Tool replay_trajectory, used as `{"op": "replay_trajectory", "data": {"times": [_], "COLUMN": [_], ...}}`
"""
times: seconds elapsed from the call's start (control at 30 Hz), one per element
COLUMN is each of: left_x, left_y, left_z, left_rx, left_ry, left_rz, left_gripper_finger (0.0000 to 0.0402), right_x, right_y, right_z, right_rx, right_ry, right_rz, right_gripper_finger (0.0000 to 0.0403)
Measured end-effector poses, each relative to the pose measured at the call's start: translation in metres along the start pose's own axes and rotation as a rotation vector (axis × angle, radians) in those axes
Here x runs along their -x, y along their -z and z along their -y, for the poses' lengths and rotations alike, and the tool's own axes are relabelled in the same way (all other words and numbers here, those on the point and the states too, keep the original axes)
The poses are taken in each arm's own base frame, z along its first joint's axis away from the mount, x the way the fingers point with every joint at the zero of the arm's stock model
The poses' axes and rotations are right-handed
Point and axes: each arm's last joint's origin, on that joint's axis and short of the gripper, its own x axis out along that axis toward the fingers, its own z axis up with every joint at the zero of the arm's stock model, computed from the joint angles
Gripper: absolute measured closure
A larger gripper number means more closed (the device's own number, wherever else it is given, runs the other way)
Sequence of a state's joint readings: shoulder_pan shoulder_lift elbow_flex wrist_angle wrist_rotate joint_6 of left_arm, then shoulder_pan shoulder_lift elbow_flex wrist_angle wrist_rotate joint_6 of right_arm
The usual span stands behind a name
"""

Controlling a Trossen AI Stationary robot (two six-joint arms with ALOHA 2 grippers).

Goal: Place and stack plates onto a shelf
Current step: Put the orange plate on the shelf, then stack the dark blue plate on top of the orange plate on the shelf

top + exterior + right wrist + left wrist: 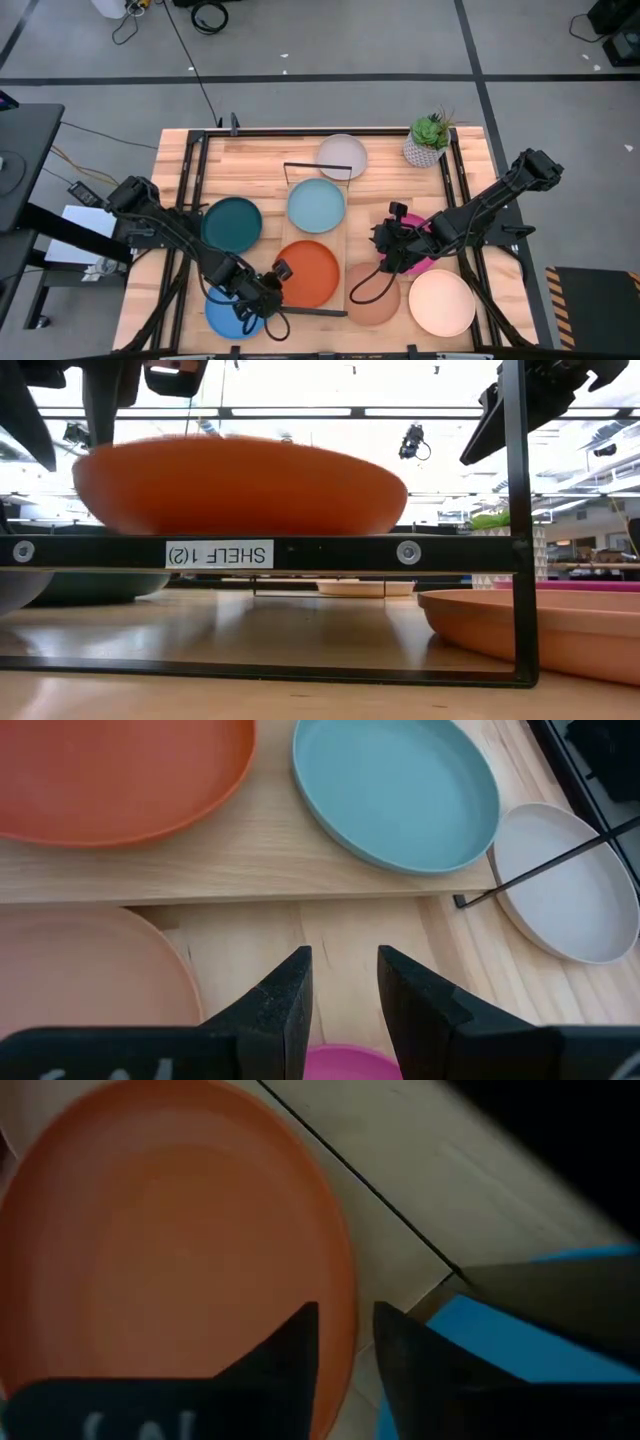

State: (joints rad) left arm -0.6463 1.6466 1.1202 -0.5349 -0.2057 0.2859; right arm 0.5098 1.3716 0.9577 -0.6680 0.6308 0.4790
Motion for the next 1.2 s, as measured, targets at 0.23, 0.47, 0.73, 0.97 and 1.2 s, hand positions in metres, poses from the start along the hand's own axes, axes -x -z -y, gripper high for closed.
{"op": "replay_trajectory", "data": {"times": [0.23, 0.47, 0.73, 0.97, 1.2], "left_x": [0.017, 0.042, 0.038, 0.017, -0.011], "left_y": [0.013, 0.045, 0.108, 0.127, 0.134], "left_z": [0.001, 0.003, 0.004, -0.012, -0.019], "left_rx": [0.115, 0.346, 0.870, 1.219, 1.247], "left_ry": [-0.008, -0.069, -0.349, -0.343, -0.344], "left_rz": [-0.111, -0.089, -0.079, -0.211, -0.406], "left_gripper_finger": [0.0263, 0.0283, 0.0296, 0.0296, 0.0296], "right_x": [0.000, 0.000, 0.000, 0.000, 0.000], "right_y": [0.000, -0.001, -0.001, -0.005, -0.005], "right_z": [0.000, 0.000, -0.001, -0.002, -0.002], "right_rx": [-0.001, -0.004, 0.003, 0.006, 0.014], "right_ry": [-0.002, -0.002, -0.002, -0.016, -0.021], "right_rz": [0.001, 0.008, 0.014, 0.045, 0.041], "right_gripper_finger": [0.0281, 0.0281, 0.0281, 0.0281, 0.0281]}}
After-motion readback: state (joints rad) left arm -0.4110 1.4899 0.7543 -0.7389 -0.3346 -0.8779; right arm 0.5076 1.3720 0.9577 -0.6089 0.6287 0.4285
